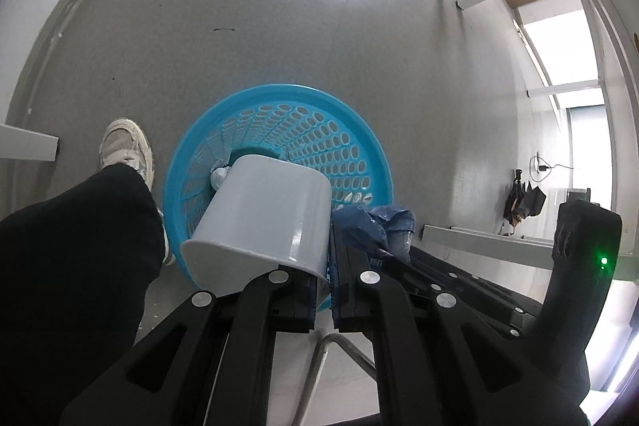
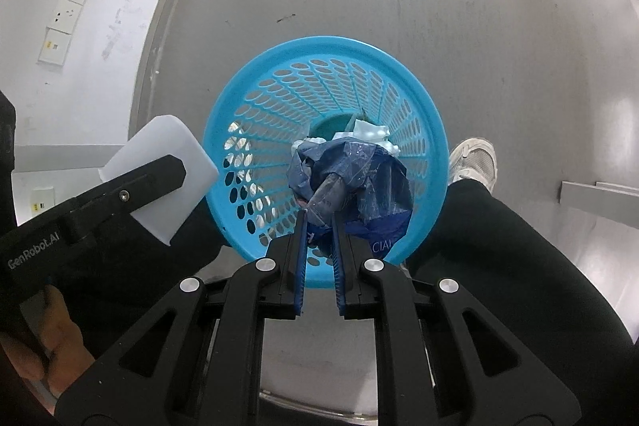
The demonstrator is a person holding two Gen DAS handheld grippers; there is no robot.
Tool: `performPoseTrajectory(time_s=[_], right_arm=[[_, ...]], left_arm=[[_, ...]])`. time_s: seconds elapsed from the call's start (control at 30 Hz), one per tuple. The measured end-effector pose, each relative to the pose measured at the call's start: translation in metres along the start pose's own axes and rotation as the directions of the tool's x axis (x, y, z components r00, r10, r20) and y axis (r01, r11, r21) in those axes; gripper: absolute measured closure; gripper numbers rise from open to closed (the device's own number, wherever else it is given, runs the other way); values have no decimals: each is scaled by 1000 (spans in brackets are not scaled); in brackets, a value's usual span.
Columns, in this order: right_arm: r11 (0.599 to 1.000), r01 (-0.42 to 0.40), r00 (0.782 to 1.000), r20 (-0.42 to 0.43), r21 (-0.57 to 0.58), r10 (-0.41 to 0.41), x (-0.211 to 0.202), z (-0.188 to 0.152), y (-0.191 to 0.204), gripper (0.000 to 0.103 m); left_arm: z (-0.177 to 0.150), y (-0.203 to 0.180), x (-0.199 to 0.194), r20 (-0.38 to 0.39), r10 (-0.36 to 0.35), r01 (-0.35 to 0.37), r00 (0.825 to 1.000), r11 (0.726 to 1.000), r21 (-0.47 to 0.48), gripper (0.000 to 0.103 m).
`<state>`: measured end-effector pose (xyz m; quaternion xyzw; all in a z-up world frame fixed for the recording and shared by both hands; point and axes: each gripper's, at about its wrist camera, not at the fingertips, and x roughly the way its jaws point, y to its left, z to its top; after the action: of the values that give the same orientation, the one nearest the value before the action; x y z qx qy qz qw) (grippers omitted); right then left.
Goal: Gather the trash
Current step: 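Open both tools to drop the box and tissue pack into the wastebasket, then raise both open tools back up toward the two crumpled tissues on the table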
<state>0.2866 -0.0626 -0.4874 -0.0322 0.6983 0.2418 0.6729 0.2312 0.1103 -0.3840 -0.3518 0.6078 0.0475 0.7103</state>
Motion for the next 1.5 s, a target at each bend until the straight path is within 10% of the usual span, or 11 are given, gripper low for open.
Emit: performPoseTrajectory(time_s=[0.1, 0.2, 0.9, 1.13, 1.5], right_arm=[[1000, 0, 1000, 12, 22, 0, -2, 1, -4, 86], [999, -6, 1000, 8, 33, 6, -1, 2, -7, 72], [996, 87, 990, 114, -22, -84, -39, -21, 3, 62], [996, 80, 982, 175, -48, -70, -68, -43, 15, 53], [987, 119, 957, 279, -112, -84, -110, -95, 31, 44]], left_arm=[[0, -1, 1, -1, -14, 14, 1000, 1000, -3, 96], [3, 2, -8, 28, -58, 59, 998, 998, -18, 56], [-7, 2, -19, 44, 39, -39, 998, 999, 17, 64], [-25, -15, -39, 160, 202, -227, 966, 961, 157, 61], [-60, -23, -75, 233, 210, -262, 950, 939, 224, 53]])
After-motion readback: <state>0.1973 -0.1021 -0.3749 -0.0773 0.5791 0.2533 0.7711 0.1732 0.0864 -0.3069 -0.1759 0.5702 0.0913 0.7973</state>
